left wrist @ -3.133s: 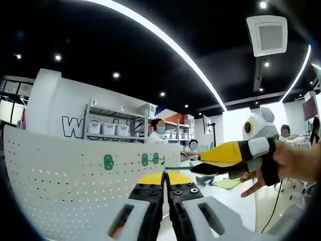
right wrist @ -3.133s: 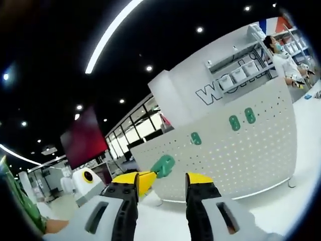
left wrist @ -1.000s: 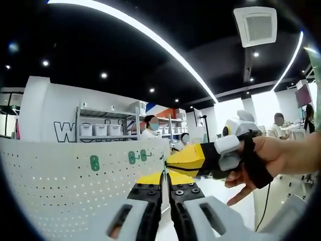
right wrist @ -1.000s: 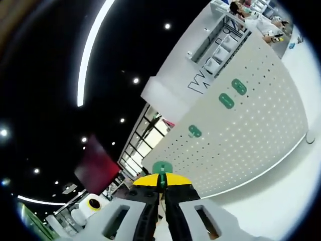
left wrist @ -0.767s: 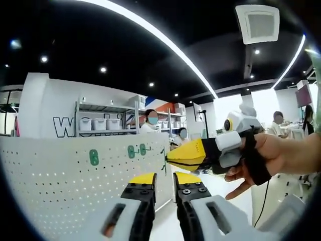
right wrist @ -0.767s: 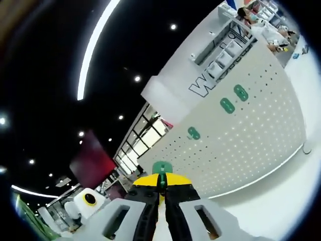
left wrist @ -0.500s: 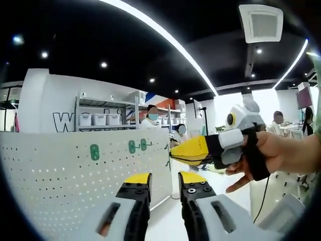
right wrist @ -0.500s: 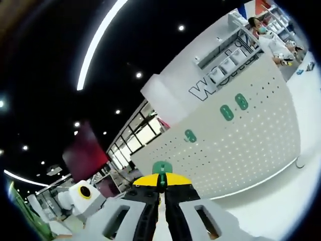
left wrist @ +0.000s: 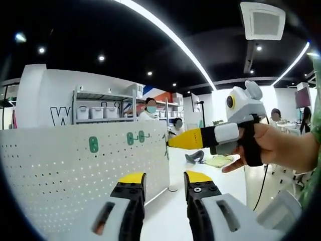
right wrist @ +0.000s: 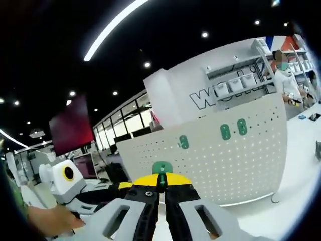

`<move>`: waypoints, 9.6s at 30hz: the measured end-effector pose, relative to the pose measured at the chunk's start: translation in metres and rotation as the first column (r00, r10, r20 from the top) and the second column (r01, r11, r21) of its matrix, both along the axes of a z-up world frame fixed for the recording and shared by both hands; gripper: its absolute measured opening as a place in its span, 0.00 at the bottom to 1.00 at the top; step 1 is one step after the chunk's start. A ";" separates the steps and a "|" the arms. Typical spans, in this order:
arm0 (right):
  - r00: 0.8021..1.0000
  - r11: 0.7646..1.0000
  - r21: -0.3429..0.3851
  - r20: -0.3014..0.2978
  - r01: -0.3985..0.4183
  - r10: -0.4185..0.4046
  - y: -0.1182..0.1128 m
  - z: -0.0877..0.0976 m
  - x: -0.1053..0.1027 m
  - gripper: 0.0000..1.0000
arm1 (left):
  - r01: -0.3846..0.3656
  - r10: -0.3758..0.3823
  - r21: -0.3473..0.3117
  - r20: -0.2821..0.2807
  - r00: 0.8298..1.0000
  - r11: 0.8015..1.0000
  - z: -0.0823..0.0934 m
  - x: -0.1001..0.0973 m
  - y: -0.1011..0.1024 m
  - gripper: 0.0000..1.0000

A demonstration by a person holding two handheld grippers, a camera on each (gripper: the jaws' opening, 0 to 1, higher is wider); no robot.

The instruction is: Insert the hook assembly into the mounting plate slot until the hook locks in place.

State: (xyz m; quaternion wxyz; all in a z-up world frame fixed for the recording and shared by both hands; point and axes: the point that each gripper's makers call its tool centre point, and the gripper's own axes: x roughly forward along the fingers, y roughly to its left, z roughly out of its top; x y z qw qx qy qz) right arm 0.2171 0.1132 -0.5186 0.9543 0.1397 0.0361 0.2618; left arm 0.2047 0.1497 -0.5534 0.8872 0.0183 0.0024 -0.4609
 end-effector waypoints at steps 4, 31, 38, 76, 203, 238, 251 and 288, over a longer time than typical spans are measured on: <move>1.000 1.000 -0.019 0.005 0.004 -0.004 -0.001 -0.001 0.001 0.01 | -0.001 0.001 0.004 -0.006 1.000 1.000 0.000 0.000 0.004 0.36; 0.998 0.991 -0.121 0.038 0.052 -0.048 0.001 -0.006 0.021 0.01 | -0.035 0.033 -0.013 -0.141 0.989 0.999 -0.013 -0.012 0.025 0.92; 0.993 0.979 -0.174 0.078 0.102 -0.089 -0.004 -0.002 0.032 0.01 | -0.042 0.040 -0.010 -0.159 0.987 0.999 -0.019 -0.019 0.028 0.95; 0.952 0.912 -0.298 0.206 0.282 -0.226 -0.009 0.022 0.143 0.01 | -0.003 0.008 0.024 -0.217 0.976 1.000 -0.053 -0.002 0.075 0.88; 0.919 0.829 -0.397 0.196 0.394 -0.343 -0.007 -0.005 0.203 0.02 | 0.030 -0.021 0.033 -0.245 0.969 0.999 -0.072 0.005 0.081 0.77; 0.935 0.834 -0.424 0.160 0.354 -0.316 -0.012 -0.031 0.196 0.11 | 0.021 -0.013 0.034 -0.231 0.973 0.999 -0.068 0.003 0.082 0.78; 0.942 0.854 -0.399 0.167 0.334 -0.291 -0.018 -0.033 0.179 0.35 | 0.026 -0.017 0.038 -0.214 0.977 0.999 -0.061 -0.002 0.077 0.79; 0.960 0.929 -0.274 0.195 0.250 -0.201 -0.045 -0.006 0.051 1.00 | -0.009 0.008 -0.002 -0.164 0.986 1.000 -0.028 -0.020 0.063 0.86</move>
